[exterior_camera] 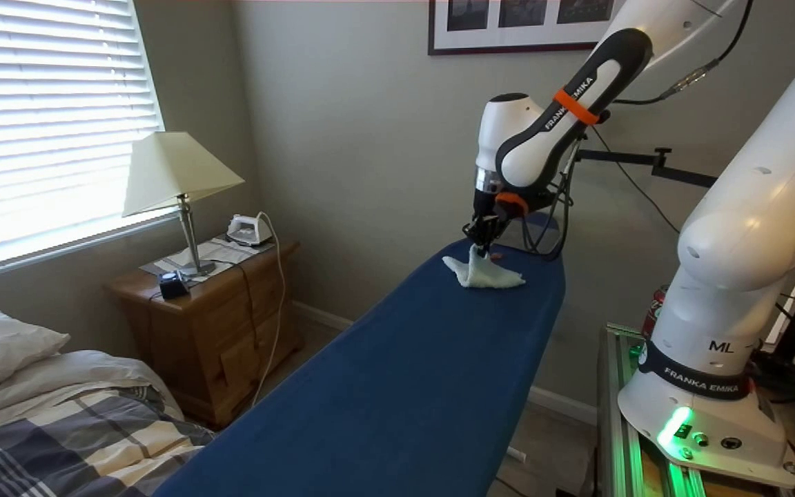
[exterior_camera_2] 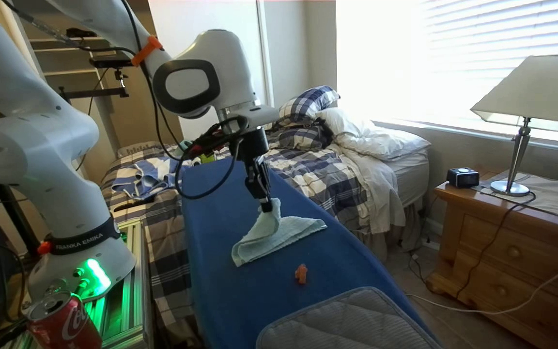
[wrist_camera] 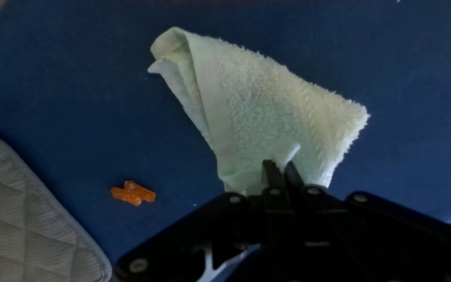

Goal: Fold the white cloth several times

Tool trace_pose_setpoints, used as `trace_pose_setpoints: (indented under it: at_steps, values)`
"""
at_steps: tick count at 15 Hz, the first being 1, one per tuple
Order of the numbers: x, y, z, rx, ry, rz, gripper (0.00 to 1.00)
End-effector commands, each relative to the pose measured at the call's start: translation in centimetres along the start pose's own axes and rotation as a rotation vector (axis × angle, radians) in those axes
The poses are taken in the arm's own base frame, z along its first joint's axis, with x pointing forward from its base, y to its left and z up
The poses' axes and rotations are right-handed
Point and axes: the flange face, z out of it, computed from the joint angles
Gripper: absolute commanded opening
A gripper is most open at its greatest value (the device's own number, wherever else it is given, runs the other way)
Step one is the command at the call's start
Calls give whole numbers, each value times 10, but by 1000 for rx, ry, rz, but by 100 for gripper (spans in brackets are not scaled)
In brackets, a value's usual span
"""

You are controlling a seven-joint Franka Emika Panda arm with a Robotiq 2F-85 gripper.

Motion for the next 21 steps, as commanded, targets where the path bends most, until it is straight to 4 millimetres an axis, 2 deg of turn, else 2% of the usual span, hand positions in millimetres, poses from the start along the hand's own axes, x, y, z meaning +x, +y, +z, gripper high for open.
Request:
trace_pose_setpoints:
  at_steps: [1, 3, 12, 19, 21]
  values:
    - [4, 6, 8, -4, 29, -12, 33]
    - [5, 6, 10, -4, 39, -13, 40]
    - [8, 12, 15, -1, 71, -15, 100]
    - [12, 36, 11, -25, 105, 1, 100]
    - [12, 36, 10, -18, 106, -3, 100]
